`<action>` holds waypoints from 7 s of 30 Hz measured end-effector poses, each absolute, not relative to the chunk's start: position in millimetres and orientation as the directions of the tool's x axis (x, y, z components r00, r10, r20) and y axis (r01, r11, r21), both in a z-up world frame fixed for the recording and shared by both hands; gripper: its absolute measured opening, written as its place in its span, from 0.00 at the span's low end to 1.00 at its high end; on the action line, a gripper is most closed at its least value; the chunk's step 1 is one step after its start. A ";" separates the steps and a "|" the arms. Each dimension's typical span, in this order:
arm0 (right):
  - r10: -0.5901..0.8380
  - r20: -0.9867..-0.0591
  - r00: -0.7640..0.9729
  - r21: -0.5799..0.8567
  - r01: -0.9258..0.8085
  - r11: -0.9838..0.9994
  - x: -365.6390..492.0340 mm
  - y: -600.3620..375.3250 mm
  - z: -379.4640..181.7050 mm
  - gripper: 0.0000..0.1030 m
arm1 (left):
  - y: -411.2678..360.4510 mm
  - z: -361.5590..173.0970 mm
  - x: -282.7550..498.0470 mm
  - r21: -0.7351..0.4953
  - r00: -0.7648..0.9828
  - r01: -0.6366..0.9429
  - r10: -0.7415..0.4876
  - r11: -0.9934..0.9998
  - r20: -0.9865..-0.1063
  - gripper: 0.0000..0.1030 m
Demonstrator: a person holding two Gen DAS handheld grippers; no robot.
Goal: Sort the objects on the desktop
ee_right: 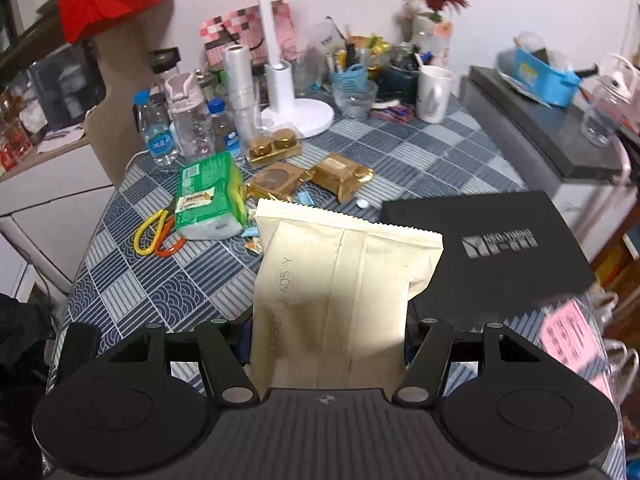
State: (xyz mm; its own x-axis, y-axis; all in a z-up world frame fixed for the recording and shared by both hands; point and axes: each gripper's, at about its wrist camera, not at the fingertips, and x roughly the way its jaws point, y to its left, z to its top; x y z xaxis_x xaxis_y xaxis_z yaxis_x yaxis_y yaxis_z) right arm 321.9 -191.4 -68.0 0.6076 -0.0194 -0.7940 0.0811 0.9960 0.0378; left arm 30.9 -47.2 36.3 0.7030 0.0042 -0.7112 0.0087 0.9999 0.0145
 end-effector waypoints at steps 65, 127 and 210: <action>0.118 -0.932 0.343 0.131 0.016 0.991 56.8 -105.5 -172.2 0.62 | 68.5 50.1 -85.7 -0.016 0.778 0.007 -0.015 1.000 -0.628 0.82; -0.009 -0.715 0.700 0.094 0.109 0.989 -21.5 -230.0 -62.3 1.00 | -53.6 23.8 -35.0 0.042 0.724 0.121 -0.059 0.992 -0.687 0.83; 0.003 -0.810 0.587 0.081 0.106 0.991 230.2 -499.9 -171.8 1.00 | -290.3 -148.4 290.8 0.158 0.454 -0.002 0.142 0.987 -0.879 0.82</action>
State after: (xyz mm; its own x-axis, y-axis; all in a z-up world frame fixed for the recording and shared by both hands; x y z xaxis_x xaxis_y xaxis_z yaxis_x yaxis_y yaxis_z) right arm 230.2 -499.9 -171.8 0.5867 0.0034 -0.8098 0.1060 0.9911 0.0810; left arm 290.8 -290.3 -148.4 0.4544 0.1416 -0.8795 -0.0023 0.9875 0.1578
